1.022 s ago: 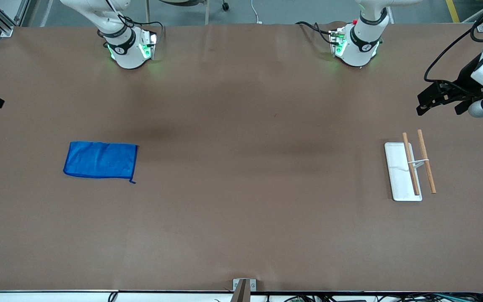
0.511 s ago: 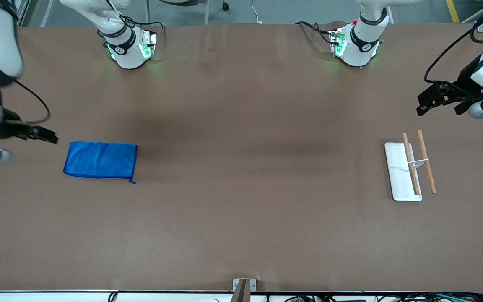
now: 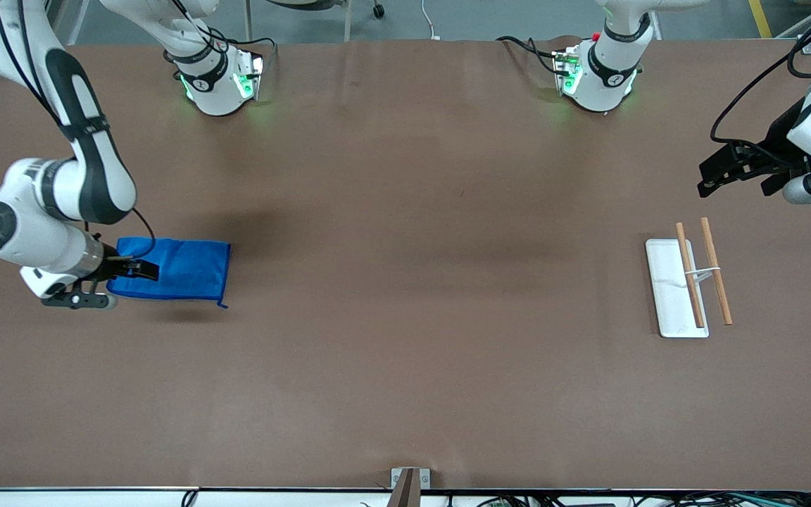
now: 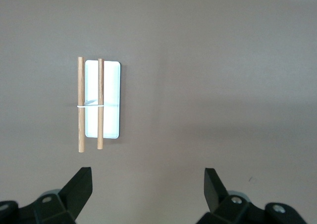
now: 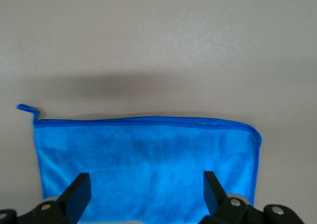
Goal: Right arm passes towel to left arm to hang
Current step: 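Reach the right gripper down to the blue towel's edge, then close the right gripper on the towel edge and lift it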
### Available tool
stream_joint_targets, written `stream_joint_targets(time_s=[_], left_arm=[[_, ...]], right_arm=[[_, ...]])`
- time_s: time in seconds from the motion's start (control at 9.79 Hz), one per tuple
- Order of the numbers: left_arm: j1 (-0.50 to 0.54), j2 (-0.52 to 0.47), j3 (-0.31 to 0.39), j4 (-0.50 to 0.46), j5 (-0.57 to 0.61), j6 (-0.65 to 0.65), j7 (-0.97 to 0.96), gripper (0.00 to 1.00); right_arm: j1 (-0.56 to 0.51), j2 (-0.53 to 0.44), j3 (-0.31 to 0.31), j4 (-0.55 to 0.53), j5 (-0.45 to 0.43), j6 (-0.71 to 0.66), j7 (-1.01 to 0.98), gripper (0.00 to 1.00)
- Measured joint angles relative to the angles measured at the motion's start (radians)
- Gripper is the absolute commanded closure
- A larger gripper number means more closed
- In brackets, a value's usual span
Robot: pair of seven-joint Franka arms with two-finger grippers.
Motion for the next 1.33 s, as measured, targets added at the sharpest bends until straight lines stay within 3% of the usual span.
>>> stream_joint_targets(time_s=[0.31, 0.51, 0.92, 1.02, 1.12, 1.23, 1.33], left_arm=[[0.0, 0.006, 0.0, 0.0, 0.0, 0.001, 0.0, 0.01], [0.0, 0.006, 0.001, 0.0, 0.0, 0.001, 0.0, 0.01], [0.003, 0.008, 0.004, 0.0, 0.0, 0.002, 0.0, 0.01], [0.004, 0.009, 0.004, 0.0, 0.0, 0.002, 0.0, 0.01], [0.004, 0.009, 0.005, 0.0, 0.0, 0.002, 0.0, 0.01], [0.004, 0.009, 0.005, 0.0, 0.0, 0.002, 0.0, 0.01], [0.004, 0.009, 0.005, 0.0, 0.0, 0.002, 0.0, 0.01]], right_arm=[[-0.005, 0.035, -0.004, -0.098, -0.006, 0.154, -0.01, 0.03], [-0.034, 0.035, -0.006, -0.118, -0.014, 0.185, -0.046, 0.08], [-0.06, 0.036, -0.002, -0.204, -0.015, 0.306, -0.078, 0.26], [-0.058, 0.036, 0.0, -0.208, -0.015, 0.307, -0.078, 0.43], [-0.058, 0.036, 0.0, -0.214, -0.015, 0.309, -0.078, 0.52], [-0.058, 0.038, 0.0, -0.218, -0.015, 0.316, -0.078, 0.55], [-0.058, 0.042, 0.0, -0.22, -0.015, 0.328, -0.078, 0.72]])
